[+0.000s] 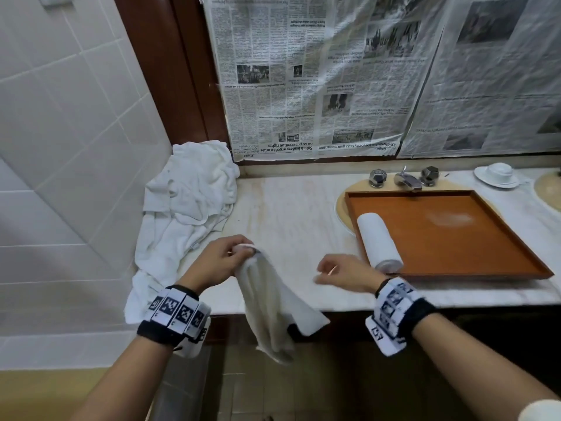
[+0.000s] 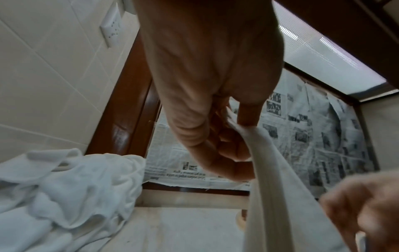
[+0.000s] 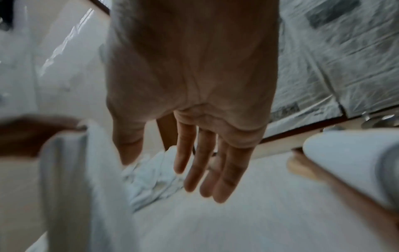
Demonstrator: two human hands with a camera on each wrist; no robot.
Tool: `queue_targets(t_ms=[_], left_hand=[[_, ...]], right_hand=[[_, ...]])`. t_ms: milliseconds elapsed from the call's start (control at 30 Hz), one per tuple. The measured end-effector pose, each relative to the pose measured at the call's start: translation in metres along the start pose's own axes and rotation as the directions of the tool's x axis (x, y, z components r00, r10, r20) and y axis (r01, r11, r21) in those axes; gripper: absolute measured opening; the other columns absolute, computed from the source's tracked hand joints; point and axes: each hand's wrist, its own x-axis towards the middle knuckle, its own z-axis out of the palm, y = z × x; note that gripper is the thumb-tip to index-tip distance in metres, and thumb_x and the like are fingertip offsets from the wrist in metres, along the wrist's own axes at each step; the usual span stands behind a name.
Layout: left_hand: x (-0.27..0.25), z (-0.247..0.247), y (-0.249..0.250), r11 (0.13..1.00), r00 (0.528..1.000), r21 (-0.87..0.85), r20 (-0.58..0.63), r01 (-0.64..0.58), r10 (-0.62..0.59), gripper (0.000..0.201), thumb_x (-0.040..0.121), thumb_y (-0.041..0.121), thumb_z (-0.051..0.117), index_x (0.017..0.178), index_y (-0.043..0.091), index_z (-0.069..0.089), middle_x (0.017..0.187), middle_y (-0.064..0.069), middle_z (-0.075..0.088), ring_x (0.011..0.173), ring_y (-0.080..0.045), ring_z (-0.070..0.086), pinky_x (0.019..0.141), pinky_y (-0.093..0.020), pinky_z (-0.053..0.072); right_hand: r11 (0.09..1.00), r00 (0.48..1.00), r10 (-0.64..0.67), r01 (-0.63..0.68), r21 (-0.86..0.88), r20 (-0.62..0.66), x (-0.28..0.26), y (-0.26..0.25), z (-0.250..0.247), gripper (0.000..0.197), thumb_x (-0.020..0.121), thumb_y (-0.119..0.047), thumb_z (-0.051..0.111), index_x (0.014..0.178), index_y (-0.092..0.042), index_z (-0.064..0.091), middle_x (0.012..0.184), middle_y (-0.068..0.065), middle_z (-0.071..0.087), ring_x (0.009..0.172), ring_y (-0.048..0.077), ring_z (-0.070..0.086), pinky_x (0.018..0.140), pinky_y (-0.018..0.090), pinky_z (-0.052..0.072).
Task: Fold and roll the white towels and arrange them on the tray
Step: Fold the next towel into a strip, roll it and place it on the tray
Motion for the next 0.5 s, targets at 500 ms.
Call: queue_targets(t_ms=[500], left_hand=[[0.038, 0.000, 0.059, 0.983, 0.951, 0.174, -0.293, -0.052, 0.102, 0.028, 0.086, 0.045, 0.062, 0.074, 0.022, 0.070, 0.065, 0.001, 0.063, 0.067, -0.014, 0.059, 0.059, -0.031, 0.044]], right_hand=[[0.959, 0.978, -0.115, 0.155, 0.236, -0.173, 0.012, -0.049, 0.084, 0.054, 0.070, -0.070, 0.071, 0.099, -0.027, 0.058, 0.094, -0.009, 0.066, 0.081, 0.008, 0.064, 0.073, 0.029, 0.056]])
